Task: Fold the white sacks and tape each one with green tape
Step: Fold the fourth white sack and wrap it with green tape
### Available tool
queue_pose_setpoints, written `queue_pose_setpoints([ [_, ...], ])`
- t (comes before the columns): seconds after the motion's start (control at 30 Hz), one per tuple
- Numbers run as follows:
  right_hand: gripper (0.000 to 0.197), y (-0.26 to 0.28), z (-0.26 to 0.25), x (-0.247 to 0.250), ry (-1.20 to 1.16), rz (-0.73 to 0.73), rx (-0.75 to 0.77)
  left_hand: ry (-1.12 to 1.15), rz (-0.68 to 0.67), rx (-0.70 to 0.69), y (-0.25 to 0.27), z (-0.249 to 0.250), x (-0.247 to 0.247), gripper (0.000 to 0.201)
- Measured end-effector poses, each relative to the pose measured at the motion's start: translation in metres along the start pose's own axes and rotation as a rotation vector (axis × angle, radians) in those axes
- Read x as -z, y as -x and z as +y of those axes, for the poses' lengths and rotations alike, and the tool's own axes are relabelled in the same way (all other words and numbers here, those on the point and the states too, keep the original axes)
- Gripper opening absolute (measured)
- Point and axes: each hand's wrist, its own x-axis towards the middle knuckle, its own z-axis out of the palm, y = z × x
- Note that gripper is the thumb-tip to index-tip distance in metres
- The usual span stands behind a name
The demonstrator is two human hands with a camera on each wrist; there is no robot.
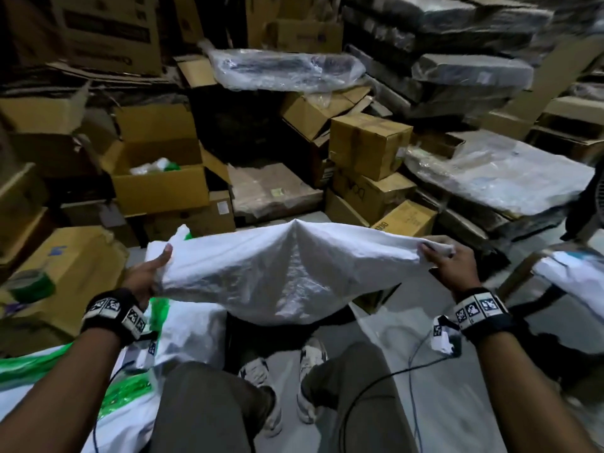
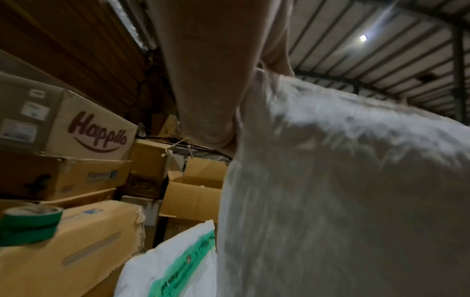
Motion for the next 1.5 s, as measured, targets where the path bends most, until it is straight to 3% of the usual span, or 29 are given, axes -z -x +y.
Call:
queue_pose_setpoints([
  [0.1, 0.009, 0.016, 0.008, 0.021, 0.064, 0.013, 0.009, -0.047, 0.021, -0.032, 0.025, 0.008, 0.013, 0.015],
  [0.2, 0.029, 0.041, 0.014, 0.040, 0.099, -0.009, 0.013, -0.129, 0.071, -0.145, 0.058, 0.014, 0.028, 0.041],
  [0.3, 0.027, 0.068, 0.014, 0.056, 0.070, -0.021, 0.044, -0.184, 0.134, -0.267, 0.086, 0.004, 0.050, 0.013],
  [0.5, 0.006, 0.114, 0.025, 0.079, 0.087, -0.050, 0.015, -0.193, 0.234, -0.234, 0.126, -0.039, 0.085, 0.007],
  [0.63, 0.021, 0.135, 0.040, 0.090, 0.111, 0.018, 0.007, -0.222, 0.308, -0.217, 0.136, -0.065, 0.095, 0.013],
  [0.73, 0.005, 0.148, 0.060, 0.094, 0.189, 0.039, -0.065, -0.311, 0.310, -0.179, 0.137, -0.086, 0.104, 0.028],
  [0.87, 0.009, 0.170, 0.092, 0.087, 0.322, 0.062, -0.256, -0.523, 0.304, -0.051, 0.132, -0.122, 0.128, 0.034],
  [0.97, 0.041, 0.184, 0.099, 0.075, 0.351, 0.079, -0.524, -0.708, 0.314, 0.034, 0.137, -0.141, 0.131, 0.044],
  [1.03, 0.044, 0.189, 0.099, 0.070, 0.365, 0.077, -0.576, -0.751, 0.294, 0.058, 0.143, -0.148, 0.130, 0.029],
  [1.07, 0.038, 0.189, 0.098, 0.069, 0.369, 0.109, -0.536, -0.743, 0.295, 0.057, 0.147, -0.150, 0.128, 0.019],
  [1.17, 0.029, 0.189, 0.099, 0.067, 0.426, 0.143, -0.329, -0.822, 0.260, -0.033, 0.154, -0.152, 0.124, 0.023],
  [1.2, 0.029, 0.189, 0.097, 0.066, 0.493, 0.117, -0.251, -0.868, 0.220, -0.056, 0.155, -0.154, 0.124, 0.020],
  [1.27, 0.003, 0.193, 0.089, 0.065, 0.546, -0.017, -0.143, -0.947, 0.173, -0.106, 0.156, -0.159, 0.125, 0.025],
  [1.37, 0.031, 0.200, 0.086, 0.071, 0.564, -0.132, -0.012, -0.986, 0.117, -0.157, 0.169, -0.154, 0.124, 0.041],
  [1.47, 0.059, 0.206, 0.103, 0.081, 0.741, -0.219, 0.096, -0.931, 0.003, -0.177, 0.184, -0.151, 0.128, 0.020],
  [1.5, 0.060, 0.208, 0.109, 0.082, 0.778, -0.238, 0.126, -0.994, -0.033, -0.178, 0.188, -0.152, 0.130, 0.029],
])
